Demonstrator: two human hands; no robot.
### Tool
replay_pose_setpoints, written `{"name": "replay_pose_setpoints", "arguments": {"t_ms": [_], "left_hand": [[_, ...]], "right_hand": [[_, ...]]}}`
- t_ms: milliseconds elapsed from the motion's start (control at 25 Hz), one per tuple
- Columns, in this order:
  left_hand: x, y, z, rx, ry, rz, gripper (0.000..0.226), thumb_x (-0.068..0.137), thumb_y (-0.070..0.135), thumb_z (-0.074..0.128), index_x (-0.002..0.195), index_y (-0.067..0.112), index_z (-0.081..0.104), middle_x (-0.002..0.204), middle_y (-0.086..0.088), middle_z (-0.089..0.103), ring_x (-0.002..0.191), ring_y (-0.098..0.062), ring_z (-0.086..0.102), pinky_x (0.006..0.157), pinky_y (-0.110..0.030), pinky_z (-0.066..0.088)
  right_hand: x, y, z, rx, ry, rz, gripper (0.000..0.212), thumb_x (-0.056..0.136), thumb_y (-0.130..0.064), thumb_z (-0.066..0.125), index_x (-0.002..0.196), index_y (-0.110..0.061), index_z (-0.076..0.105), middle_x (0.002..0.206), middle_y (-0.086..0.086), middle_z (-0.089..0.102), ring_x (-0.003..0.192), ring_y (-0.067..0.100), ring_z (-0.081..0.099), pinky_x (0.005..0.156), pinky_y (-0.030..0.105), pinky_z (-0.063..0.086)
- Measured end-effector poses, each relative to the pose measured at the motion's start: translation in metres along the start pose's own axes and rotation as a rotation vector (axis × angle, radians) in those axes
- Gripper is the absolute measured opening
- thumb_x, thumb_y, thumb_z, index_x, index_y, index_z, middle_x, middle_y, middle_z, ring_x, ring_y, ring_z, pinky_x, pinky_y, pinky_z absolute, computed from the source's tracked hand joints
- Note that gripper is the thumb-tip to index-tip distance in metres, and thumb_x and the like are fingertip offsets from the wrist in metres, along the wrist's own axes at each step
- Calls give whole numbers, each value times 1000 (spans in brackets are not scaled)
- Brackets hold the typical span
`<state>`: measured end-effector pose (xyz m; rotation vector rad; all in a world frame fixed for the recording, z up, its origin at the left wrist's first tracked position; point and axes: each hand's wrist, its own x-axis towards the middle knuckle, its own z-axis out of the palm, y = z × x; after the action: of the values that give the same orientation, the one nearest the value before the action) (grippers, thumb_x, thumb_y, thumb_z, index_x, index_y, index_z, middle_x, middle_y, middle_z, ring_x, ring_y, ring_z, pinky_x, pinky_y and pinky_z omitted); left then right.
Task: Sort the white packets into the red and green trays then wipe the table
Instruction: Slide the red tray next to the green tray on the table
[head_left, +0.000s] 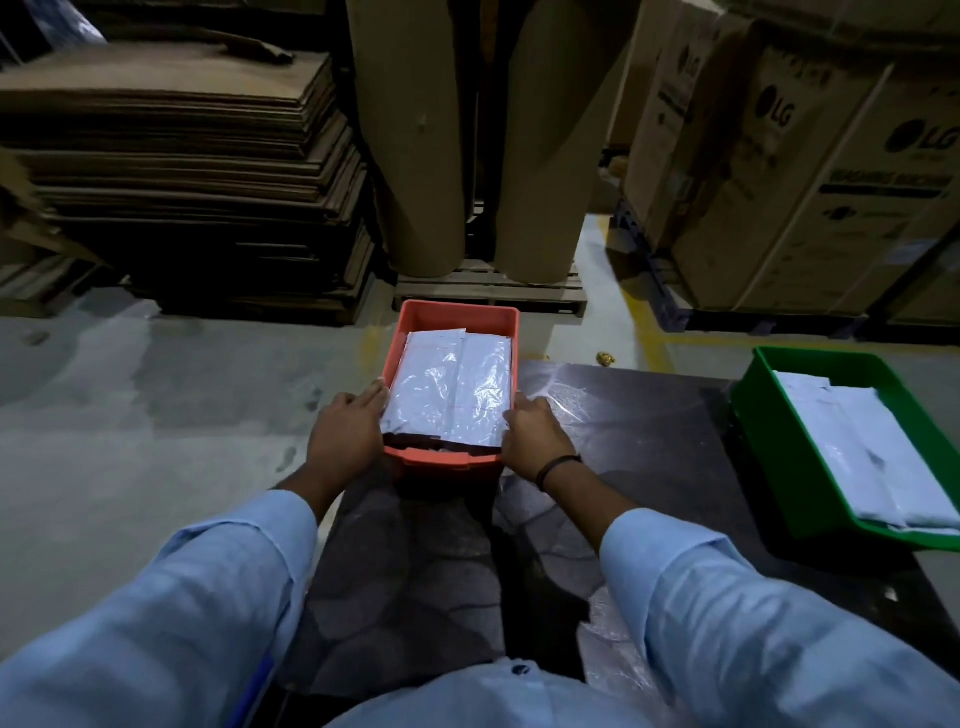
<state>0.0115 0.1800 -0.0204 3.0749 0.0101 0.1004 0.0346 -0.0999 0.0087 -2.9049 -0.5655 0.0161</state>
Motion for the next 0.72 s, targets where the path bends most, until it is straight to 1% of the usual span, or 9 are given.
{"name": "replay_pose_setpoints", "arguments": {"t_ms": [80,200,360,560,720], "left_hand": [[0,-15,-2,1,-6,-4,56,88,23,66,142,20,53,154,2,48,102,-38,59,84,-40,51],[0,-31,-6,-13,-21,-10,56,91,20,61,145,21,49,157,3,44,108,-38,57,86,-40,50],[-1,-42,-10,-9,-33,-8,57,92,18,57,148,21,45,160,3,41,113,-38,55,90,-42,49],[3,-49,-12,-17,-66,-14,59,95,23,52,152,23,38,163,4,34,119,-36,51,94,-42,48],[0,-50,-11,-45,-69,-8,55,95,24,51,150,23,40,163,2,34,120,-39,51,95,-44,46]], "right_hand": [[6,-17,-2,10,14,-15,26,82,-8,53,101,-2,69,123,20,58,98,39,53,92,33,38],[11,-36,-3,-11,20,-36,26,84,-4,51,103,0,68,124,20,57,103,37,51,93,34,36],[17,-49,0,-18,3,-22,26,84,-8,52,104,-2,68,124,21,56,103,37,51,95,33,34],[19,-58,3,-12,4,2,27,85,-11,54,107,-3,68,124,19,57,107,36,51,97,32,34],[16,-60,2,-11,10,5,28,87,-9,54,110,0,66,130,20,53,110,37,49,99,35,34]]}}
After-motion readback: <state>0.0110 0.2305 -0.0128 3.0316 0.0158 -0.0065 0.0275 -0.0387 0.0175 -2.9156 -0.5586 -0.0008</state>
